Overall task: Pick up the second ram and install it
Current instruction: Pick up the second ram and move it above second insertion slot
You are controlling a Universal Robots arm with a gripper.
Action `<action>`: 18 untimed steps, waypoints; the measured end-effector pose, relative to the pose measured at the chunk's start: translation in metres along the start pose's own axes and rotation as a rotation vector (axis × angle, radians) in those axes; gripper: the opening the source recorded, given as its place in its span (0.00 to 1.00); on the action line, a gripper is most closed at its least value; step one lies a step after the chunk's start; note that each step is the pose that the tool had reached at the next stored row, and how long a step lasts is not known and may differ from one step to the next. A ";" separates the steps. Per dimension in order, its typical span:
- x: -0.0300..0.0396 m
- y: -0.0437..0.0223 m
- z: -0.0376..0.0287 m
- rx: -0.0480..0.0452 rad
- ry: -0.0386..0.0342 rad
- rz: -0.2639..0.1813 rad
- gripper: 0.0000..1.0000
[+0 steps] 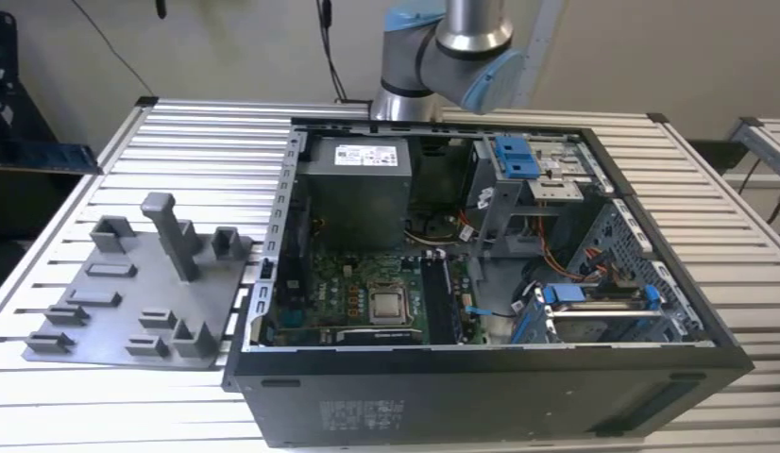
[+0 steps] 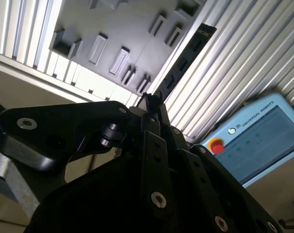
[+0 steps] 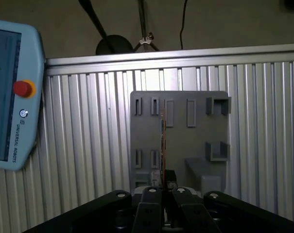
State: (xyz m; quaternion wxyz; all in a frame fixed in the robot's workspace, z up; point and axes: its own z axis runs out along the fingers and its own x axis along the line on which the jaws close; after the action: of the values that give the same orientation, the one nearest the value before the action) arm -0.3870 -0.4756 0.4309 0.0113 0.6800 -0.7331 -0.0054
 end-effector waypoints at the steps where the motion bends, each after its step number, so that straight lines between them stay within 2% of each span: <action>1: -0.0001 -0.0016 -0.0001 -0.0001 0.0001 0.000 0.14; 18: -0.0024 -0.0326 -0.0008 -0.0006 0.0001 0.000 0.14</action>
State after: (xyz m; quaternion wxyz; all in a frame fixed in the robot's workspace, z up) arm -0.3543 -0.4757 0.4309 0.0115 0.6800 -0.7331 -0.0055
